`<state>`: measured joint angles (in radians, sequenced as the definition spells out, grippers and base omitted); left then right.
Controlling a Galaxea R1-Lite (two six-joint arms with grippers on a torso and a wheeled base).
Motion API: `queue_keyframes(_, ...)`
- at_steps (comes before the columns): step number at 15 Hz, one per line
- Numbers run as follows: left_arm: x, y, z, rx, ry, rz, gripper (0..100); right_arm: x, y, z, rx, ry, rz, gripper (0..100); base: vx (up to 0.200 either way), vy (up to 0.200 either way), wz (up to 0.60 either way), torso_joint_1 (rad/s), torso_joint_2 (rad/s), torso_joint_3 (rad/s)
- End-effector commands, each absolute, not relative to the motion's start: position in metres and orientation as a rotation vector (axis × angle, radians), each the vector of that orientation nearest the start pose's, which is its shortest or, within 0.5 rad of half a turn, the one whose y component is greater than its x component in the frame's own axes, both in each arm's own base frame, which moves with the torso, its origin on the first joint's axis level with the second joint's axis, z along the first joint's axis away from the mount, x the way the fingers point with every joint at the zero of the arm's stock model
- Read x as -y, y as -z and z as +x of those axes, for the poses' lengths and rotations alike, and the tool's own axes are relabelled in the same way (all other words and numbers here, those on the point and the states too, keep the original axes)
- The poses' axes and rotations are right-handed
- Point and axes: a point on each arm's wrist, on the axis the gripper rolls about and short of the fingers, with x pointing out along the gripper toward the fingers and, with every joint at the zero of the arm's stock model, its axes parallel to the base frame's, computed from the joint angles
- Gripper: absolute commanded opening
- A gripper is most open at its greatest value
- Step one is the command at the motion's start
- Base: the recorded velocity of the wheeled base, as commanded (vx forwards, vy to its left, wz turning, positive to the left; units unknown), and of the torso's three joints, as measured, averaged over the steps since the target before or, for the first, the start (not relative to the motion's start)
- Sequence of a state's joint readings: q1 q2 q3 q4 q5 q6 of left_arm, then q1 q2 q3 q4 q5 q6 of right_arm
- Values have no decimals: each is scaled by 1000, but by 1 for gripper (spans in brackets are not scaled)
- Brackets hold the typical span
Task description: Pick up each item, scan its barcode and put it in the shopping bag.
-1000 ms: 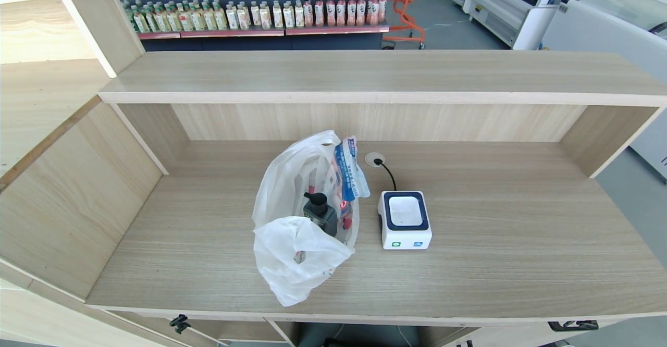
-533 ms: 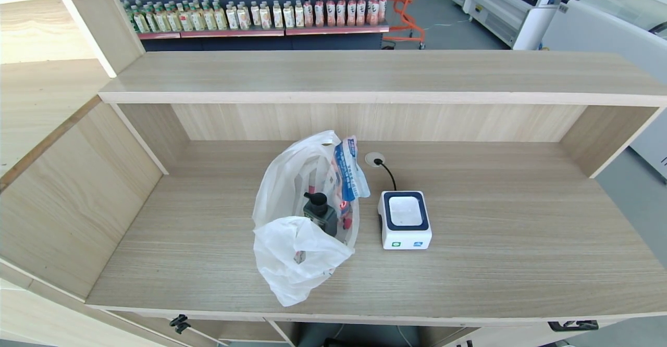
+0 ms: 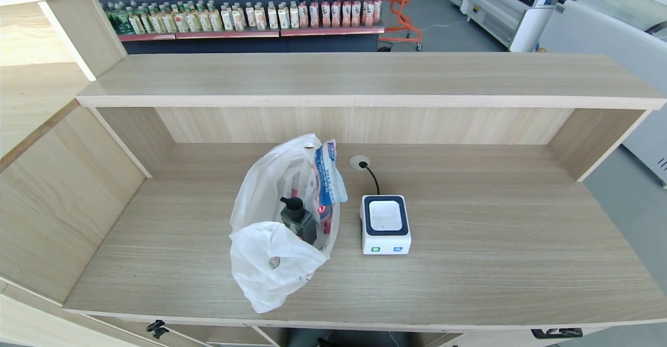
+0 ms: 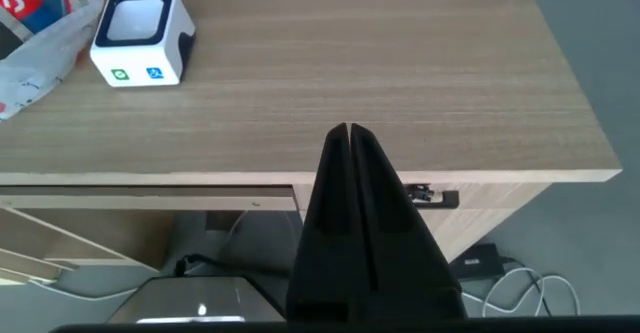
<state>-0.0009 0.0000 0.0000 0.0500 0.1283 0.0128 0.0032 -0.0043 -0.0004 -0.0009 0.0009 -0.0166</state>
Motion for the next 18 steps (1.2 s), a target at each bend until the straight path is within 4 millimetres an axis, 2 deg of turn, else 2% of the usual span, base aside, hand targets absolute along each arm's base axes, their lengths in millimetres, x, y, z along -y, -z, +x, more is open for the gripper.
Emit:
queue_keyframes(1, -3, -70, -23, -53, -127, 16, 100, 0, -76, -23, 2, -5, -17, 0, 0, -200, 0, 2, 7, -2)
queue_keyframes(4, -3, -70, -23, -53, -127, 14, 100, 0, -76, -23, 2, -5, -17, 0, 0, 0, 0, 0, 0, 0)
queue_keyframes(5, -3, -70, -23, -53, -127, 11, 100, 0, -76, -23, 2, -5, -17, 0, 200, 0, 0, 12, 7, 2)
queue_keyframes(18, -3, -70, -23, -51, -129, 9, 100, 0, -76, -23, 2, -5, -15, 0, 0, 0, 0, 0, 0, 0)
